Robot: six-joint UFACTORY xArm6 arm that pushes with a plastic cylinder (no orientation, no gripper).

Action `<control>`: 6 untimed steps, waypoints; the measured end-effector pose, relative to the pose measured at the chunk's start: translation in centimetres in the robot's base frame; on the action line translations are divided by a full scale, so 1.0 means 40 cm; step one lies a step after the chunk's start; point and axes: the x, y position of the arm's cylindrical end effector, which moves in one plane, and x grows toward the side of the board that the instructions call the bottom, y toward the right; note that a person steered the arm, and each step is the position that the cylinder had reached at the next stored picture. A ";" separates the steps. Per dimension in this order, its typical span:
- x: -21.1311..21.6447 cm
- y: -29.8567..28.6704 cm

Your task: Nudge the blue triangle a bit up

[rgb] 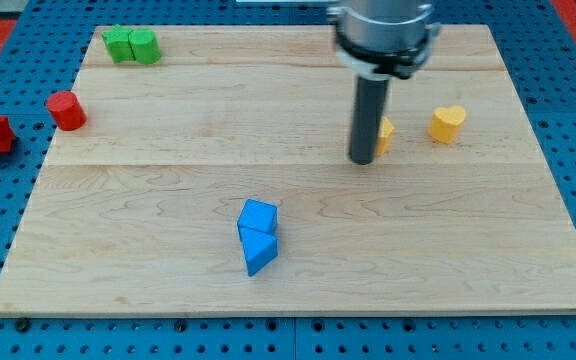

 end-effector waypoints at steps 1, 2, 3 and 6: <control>-0.035 0.086; 0.097 0.187; 0.318 0.022; 0.240 -0.437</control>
